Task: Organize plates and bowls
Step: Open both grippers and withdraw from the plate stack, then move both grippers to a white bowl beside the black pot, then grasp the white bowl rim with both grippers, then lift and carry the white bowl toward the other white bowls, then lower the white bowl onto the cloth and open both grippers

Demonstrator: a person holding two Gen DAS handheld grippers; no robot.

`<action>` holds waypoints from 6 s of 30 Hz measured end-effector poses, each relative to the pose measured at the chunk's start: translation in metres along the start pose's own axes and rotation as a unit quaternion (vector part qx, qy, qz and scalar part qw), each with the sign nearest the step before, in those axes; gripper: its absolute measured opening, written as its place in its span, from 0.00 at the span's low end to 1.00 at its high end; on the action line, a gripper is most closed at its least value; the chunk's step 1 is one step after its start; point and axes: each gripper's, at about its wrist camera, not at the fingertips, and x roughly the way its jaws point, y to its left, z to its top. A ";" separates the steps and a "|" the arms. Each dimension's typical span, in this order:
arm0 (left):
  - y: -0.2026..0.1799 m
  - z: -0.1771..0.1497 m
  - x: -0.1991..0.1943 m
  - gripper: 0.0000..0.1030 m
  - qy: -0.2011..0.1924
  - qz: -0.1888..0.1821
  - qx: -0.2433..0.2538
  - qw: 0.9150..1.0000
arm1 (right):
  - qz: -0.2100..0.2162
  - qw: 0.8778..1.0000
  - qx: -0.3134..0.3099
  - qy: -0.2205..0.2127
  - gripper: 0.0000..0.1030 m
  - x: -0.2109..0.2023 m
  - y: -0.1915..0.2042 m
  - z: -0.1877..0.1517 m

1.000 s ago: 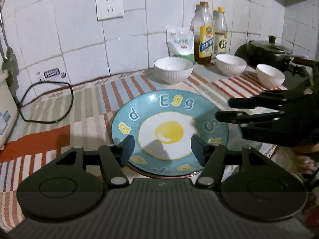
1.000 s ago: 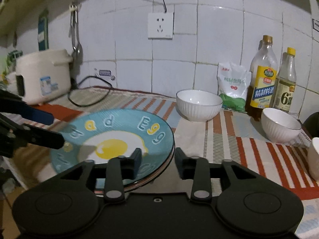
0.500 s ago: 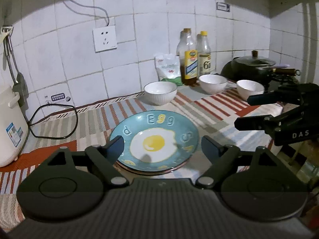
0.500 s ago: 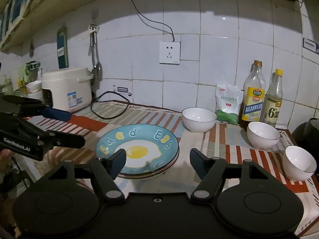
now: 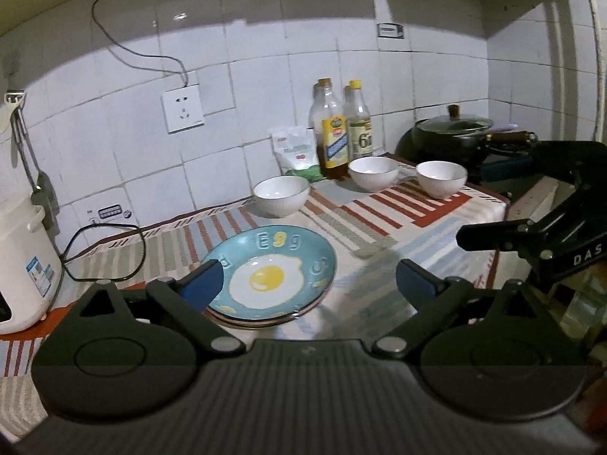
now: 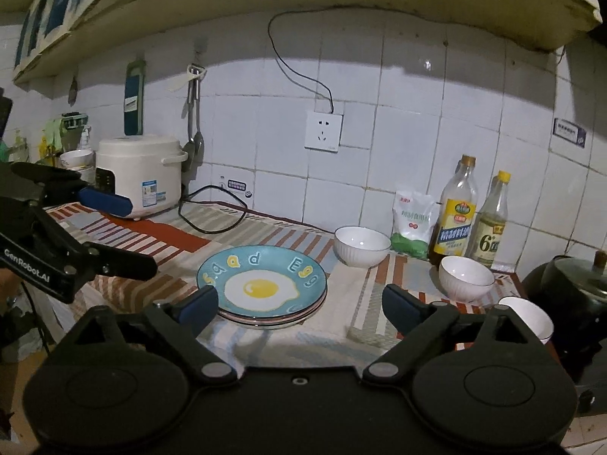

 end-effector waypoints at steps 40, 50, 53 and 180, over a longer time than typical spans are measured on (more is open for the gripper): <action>-0.146 0.055 0.191 0.95 0.003 -0.174 -0.041 0.984 | -0.073 0.990 0.106 -0.060 0.96 0.000 -0.184 -0.092; -0.160 0.072 0.280 0.95 0.029 -0.190 -0.098 0.976 | -0.078 0.988 0.130 -0.038 0.96 0.048 -0.251 -0.112; -0.169 0.077 0.304 0.95 0.035 -0.183 -0.103 0.977 | -0.082 0.989 0.125 -0.019 0.97 0.065 -0.267 -0.116; -0.060 0.070 0.212 0.84 0.056 -0.045 -0.052 0.996 | -0.029 0.997 0.059 0.036 1.00 0.145 -0.151 -0.057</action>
